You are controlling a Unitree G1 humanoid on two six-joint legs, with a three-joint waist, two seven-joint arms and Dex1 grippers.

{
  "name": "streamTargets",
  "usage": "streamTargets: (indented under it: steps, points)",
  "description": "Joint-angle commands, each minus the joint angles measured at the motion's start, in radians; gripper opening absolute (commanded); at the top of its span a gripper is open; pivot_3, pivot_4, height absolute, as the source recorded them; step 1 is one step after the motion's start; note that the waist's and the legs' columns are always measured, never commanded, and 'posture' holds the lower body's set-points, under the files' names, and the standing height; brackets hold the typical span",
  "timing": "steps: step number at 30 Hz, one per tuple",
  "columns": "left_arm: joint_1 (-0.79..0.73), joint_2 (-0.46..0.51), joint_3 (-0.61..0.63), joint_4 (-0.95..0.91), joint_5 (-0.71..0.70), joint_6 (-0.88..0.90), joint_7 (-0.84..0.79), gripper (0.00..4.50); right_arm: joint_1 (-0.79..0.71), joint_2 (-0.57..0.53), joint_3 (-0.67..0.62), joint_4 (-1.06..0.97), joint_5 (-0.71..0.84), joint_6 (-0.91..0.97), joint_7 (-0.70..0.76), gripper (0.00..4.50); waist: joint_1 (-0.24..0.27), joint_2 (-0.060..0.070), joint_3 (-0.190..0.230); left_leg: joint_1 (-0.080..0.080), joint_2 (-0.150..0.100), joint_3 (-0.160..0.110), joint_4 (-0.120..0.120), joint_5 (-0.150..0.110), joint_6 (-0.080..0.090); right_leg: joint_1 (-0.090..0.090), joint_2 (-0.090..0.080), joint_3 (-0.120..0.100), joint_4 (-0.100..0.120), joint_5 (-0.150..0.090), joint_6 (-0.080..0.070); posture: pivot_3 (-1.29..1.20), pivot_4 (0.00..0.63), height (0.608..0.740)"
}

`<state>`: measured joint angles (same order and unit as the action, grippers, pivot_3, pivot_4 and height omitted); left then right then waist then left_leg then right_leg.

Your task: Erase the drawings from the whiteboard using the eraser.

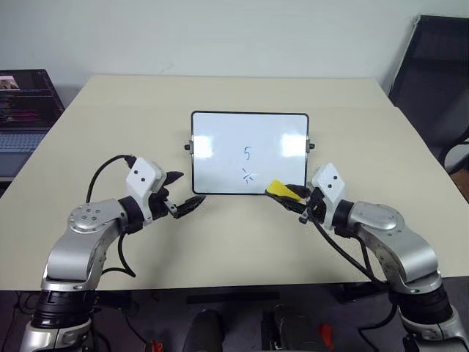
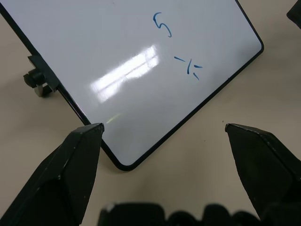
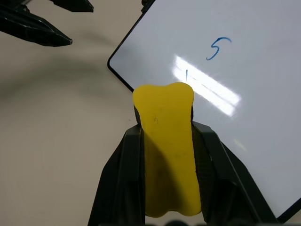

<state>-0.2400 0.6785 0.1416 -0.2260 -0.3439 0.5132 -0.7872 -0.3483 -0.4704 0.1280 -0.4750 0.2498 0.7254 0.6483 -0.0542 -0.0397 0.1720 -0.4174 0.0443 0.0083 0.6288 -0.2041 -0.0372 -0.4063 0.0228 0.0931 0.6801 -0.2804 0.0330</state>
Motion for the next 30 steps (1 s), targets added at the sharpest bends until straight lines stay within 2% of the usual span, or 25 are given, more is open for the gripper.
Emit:
streamTargets:
  steps: [1,9,17,24,28,30]
  points:
    - [-0.023,0.018,-0.002,-0.012,0.016,-0.029,0.006,4.5,-0.05,-0.022,0.034,0.002,-0.038,-0.047,-0.004,1.0,-0.001,0.0,0.0,0.0,0.0,0.0,0.0,0.0,0.0,0.0,0.0,0.0,0.0,0.0,0.0,0.0,0.15,0.74]
    - [-0.019,0.005,-0.03,0.013,0.019,-0.056,-0.006,4.5,-0.297,0.045,0.201,0.286,-0.251,-0.201,-0.079,1.0,-0.008,0.0,0.0,0.001,0.0,0.002,0.0,0.0,0.0,-0.001,0.0,0.001,0.0,0.0,0.0,0.0,0.15,0.74]
    - [0.011,-0.002,-0.05,-0.025,0.006,-0.048,-0.003,4.5,-0.536,0.163,0.219,0.672,-0.349,-0.345,-0.124,1.0,-0.002,0.0,0.0,-0.001,0.0,0.002,-0.001,0.0,0.0,-0.001,0.0,0.0,0.0,0.003,-0.005,0.0,0.15,0.74]
    - [0.014,-0.003,-0.054,-0.059,-0.001,-0.029,0.005,4.5,-0.594,0.208,0.245,0.851,-0.408,-0.401,-0.111,1.0,-0.003,0.0,0.0,-0.001,0.0,0.002,-0.001,0.0,0.0,-0.001,-0.001,0.0,0.0,0.003,-0.006,0.0,0.15,0.74]
    - [0.0,-0.008,-0.064,-0.071,-0.001,-0.013,0.014,4.5,-0.55,0.176,0.293,0.818,-0.427,-0.368,-0.01,1.0,-0.003,0.0,0.0,-0.001,0.0,0.002,-0.001,0.0,0.0,-0.001,-0.001,0.0,0.001,0.003,-0.006,0.0,0.15,0.74]
    - [-0.002,-0.011,-0.068,-0.079,-0.004,-0.005,0.019,4.5,-0.54,0.167,0.291,0.806,-0.445,-0.378,-0.016,1.0,-0.003,0.0,0.0,-0.001,0.0,0.001,-0.001,0.0,0.0,-0.001,-0.001,0.0,0.001,0.003,-0.005,0.0,0.15,0.74]
